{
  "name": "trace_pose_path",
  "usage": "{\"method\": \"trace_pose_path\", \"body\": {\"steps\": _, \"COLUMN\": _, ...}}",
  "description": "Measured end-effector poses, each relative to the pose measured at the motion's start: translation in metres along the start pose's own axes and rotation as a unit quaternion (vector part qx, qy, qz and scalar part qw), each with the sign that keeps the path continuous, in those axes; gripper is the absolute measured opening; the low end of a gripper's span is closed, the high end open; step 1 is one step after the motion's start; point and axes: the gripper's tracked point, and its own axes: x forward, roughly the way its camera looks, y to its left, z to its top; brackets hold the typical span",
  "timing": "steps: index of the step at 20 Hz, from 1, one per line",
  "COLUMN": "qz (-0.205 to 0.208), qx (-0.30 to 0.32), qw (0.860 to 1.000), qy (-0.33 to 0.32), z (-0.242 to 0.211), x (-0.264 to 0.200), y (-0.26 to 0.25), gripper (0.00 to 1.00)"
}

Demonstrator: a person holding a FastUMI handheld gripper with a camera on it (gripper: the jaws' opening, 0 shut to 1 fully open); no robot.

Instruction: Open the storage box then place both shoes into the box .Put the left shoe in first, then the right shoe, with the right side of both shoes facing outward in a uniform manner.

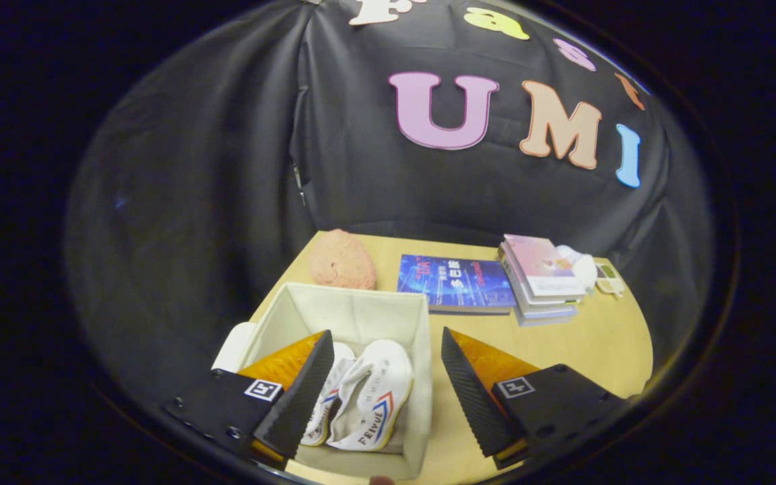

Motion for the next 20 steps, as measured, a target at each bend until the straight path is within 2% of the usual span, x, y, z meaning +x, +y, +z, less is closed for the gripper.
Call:
{"method": "trace_pose_path", "body": {"steps": 5, "qz": -0.004, "qx": -0.007, "qw": 0.999, "qy": -0.051, "z": 0.035, "x": -0.001, "y": -0.06, "gripper": 0.99}}
{"method": "trace_pose_path", "body": {"steps": 9, "qz": 0.013, "qx": 0.0, "qw": 0.993, "qy": -0.113, "z": 0.075, "x": -0.007, "y": -0.1, "gripper": 0.99}}
{"method": "trace_pose_path", "body": {"steps": 14, "qz": -0.006, "qx": -0.005, "qw": 0.984, "qy": -0.178, "z": 0.119, "x": -0.033, "y": -0.154, "gripper": 0.99}}
{"method": "trace_pose_path", "body": {"steps": 20, "qz": -0.048, "qx": -0.01, "qw": 0.972, "qy": -0.229, "z": 0.155, "x": -0.077, "y": -0.212, "gripper": 0.99}}
